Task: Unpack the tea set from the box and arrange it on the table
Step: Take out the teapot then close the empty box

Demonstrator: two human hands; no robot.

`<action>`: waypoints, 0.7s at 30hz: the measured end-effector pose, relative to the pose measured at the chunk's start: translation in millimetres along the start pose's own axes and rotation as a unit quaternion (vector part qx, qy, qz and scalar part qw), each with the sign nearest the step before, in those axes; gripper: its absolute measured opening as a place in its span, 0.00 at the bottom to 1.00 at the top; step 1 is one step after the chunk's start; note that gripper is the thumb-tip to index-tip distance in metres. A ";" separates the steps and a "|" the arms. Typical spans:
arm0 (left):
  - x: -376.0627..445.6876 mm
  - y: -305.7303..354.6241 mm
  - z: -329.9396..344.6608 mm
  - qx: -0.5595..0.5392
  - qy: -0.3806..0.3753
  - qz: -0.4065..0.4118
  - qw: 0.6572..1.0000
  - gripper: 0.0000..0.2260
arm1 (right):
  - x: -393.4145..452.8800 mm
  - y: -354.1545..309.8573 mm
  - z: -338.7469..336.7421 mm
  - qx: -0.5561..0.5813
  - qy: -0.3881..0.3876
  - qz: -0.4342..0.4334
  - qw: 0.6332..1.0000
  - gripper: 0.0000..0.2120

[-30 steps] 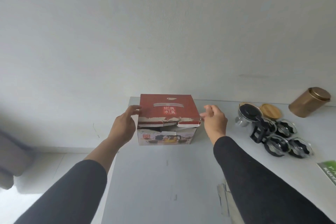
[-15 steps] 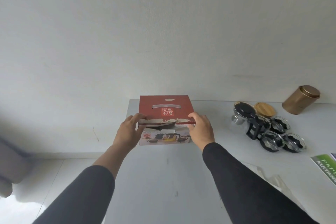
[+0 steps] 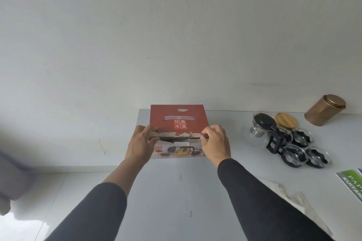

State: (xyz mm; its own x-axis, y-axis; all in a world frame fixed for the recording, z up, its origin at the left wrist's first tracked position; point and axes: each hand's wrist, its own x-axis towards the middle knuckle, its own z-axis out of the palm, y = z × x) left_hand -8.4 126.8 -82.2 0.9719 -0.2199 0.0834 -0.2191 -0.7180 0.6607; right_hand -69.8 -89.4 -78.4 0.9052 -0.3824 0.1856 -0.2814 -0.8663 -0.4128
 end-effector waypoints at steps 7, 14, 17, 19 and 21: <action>4.4 -8.6 1.0 0.001 0.018 0.005 1.000 0.11 | 2.1 -5.3 5.5 0.029 0.005 -0.008 1.000 0.07; 5.9 -15.3 0.9 -0.024 0.019 -0.001 1.000 0.11 | 3.6 -4.5 5.8 0.037 0.005 -0.007 0.999 0.06; 6.8 -14.6 1.3 -0.025 0.023 -0.005 0.999 0.11 | 5.3 -4.0 6.2 0.028 0.006 -0.011 1.000 0.05; 9.2 -13.8 0.0 -0.014 0.020 -0.006 1.000 0.11 | 6.1 -3.3 8.0 0.021 0.009 -0.018 1.000 0.05; 11.9 -12.3 -2.0 0.002 0.010 -0.006 1.000 0.11 | 5.9 -3.4 9.6 0.021 0.012 -0.014 1.000 0.05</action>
State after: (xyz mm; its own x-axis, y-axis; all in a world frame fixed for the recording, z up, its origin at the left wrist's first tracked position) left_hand 6.0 134.3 -87.9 0.9760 -0.1981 0.0901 -0.2075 -0.7231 0.6588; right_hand -60.4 -85.6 -84.4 0.9048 -0.3658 0.2181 -0.2418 -0.8628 -0.4439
